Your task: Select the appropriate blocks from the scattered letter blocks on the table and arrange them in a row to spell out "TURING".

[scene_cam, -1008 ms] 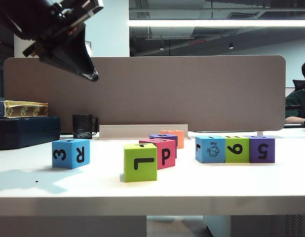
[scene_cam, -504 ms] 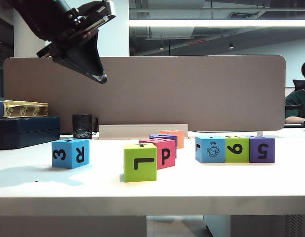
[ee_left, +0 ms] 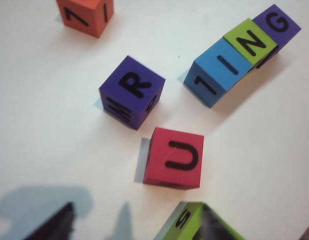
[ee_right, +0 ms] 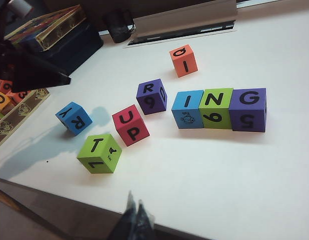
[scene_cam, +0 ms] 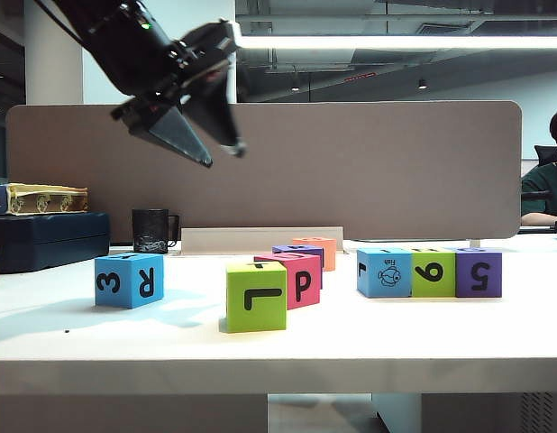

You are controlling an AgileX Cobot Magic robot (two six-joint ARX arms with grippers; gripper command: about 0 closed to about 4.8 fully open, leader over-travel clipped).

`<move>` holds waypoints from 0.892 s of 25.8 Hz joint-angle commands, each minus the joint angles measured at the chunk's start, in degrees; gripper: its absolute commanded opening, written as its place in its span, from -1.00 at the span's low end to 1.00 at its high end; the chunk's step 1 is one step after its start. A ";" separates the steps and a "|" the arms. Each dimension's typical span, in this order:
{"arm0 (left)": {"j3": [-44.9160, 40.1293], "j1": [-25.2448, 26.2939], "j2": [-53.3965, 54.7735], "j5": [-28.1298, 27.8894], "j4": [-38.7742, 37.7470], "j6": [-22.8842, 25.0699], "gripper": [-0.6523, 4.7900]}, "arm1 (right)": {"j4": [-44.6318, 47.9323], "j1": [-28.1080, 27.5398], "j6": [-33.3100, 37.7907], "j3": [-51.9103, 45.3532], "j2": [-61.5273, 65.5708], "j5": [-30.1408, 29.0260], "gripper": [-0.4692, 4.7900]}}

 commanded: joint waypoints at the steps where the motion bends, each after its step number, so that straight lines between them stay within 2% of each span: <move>1: 2.32 -1.42 2.40 0.04 0.94 -0.22 0.50 | 0.90 -0.02 -0.17 0.33 0.07 -0.02 -0.83; 10: 3.26 -5.25 3.85 0.02 -1.90 -0.15 0.49 | 0.87 -0.02 -0.17 0.33 0.07 -0.11 -0.83; 14: 3.26 -6.73 4.63 -0.42 1.20 1.62 0.49 | 0.90 -0.02 -0.17 0.33 0.07 -0.11 -0.83; 18: 3.91 -6.67 6.08 -2.78 4.26 2.43 0.50 | 0.87 -0.02 -0.17 0.33 0.07 -0.11 -0.83; 23: 8.22 -6.01 8.85 -2.97 2.05 2.80 0.50 | 0.87 -0.02 -0.15 0.33 0.07 -0.13 -0.82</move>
